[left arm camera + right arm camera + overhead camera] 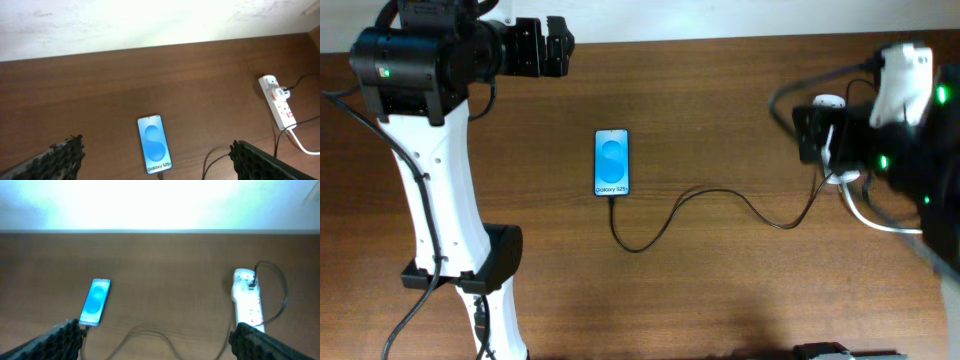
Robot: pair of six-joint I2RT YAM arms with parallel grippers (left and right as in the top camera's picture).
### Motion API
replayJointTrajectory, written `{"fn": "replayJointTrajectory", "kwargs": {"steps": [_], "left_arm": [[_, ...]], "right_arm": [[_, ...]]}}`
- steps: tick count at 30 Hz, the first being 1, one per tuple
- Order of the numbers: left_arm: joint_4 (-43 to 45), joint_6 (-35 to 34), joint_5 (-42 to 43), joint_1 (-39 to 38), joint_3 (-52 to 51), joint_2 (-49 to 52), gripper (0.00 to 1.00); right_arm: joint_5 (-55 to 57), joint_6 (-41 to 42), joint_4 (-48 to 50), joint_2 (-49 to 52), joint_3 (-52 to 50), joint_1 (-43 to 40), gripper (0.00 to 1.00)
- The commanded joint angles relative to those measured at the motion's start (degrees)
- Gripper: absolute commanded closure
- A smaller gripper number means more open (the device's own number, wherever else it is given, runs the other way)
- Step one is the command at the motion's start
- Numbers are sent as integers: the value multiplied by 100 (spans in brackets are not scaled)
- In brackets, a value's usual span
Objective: Plug charger to phone and switch on socket
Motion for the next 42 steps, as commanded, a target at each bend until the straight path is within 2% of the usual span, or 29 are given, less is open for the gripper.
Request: {"fn": "replayJointTrajectory", "kwargs": {"steps": [1,3,8,11,15,19,21,26,42], "left_arm": [[-2,-15,46,9,-20,37,1],[-2,-15,46,9,-20,37,1],[-2,-15,46,9,-20,37,1],[-2,-15,46,9,-20,37,1],[-2,-15,46,9,-20,37,1],[-2,-15,46,9,-20,37,1],[-2,-15,46,9,-20,37,1],[-2,-15,46,9,-20,37,1],[-2,-15,46,9,-20,37,1]], "right_arm": [[501,-57,1154,-1150,-1552,57,2],[632,-55,2535,-2135,-3215,68,2],[807,-55,4774,-4192,-6242,254,2],[935,-55,6092,-5392,-7897,372,2],[935,-52,7278,-6448,-9490,363,2],[935,-55,7350,-7114,-10131,361,2],[935,-52,7243,-7119,-10220,363,2],[931,-50,6151,-7119,-10345,363,2],[874,-33,6218,-7117,-10365,442,2]]}}
